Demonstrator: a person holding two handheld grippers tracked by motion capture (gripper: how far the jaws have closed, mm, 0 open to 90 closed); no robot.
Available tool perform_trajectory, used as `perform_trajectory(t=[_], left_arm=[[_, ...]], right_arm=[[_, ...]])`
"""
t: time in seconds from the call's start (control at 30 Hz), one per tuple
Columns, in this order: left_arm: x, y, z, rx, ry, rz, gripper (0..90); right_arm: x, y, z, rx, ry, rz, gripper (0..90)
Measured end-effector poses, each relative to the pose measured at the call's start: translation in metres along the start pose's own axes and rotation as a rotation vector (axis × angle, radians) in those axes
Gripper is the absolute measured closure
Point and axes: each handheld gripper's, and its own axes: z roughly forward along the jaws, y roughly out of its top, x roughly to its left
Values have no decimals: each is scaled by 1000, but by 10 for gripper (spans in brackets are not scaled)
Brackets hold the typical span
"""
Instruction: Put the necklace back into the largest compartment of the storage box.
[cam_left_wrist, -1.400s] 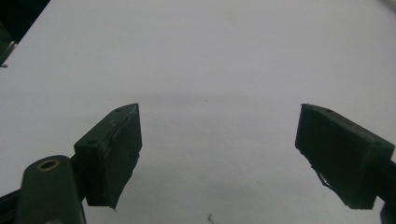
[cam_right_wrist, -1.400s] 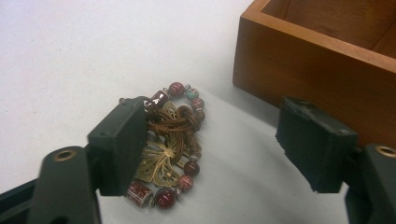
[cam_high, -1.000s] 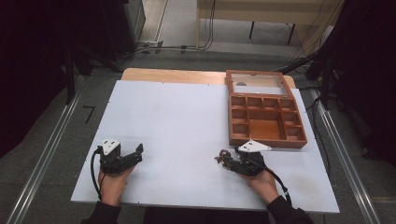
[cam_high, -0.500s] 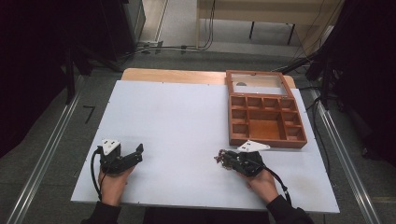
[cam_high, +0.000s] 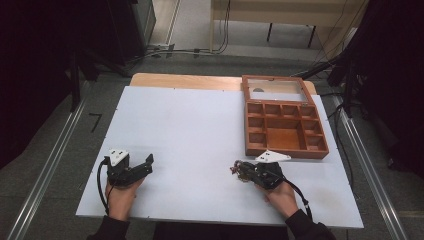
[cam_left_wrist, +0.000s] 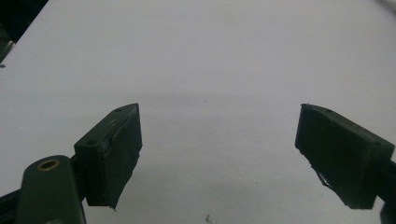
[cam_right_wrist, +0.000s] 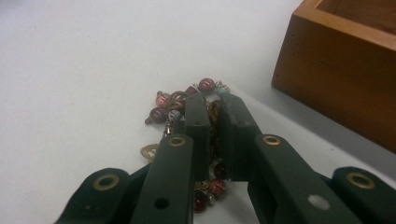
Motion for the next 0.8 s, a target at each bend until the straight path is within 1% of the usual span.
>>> perform_trajectory(t=[0.13, 0.17, 0.33, 0.73, 0.8], left_arm=[[0, 0, 0, 0, -1, 0, 153], [0, 0, 0, 0, -1, -1, 153], [0, 1, -1, 1, -1, -2, 153], [0, 1, -1, -1, -2, -3, 153], [0, 1, -1, -3, -1, -4, 153]], right_arm=[[0, 2, -5, -17, 1, 10, 802], [-1, 3, -9, -23, 3, 14, 801], [-2, 5, -17, -41, -4, 10, 801], [-6, 9, -35, -88, -18, 23, 801], [-7, 9, -36, -88, -18, 21, 801]])
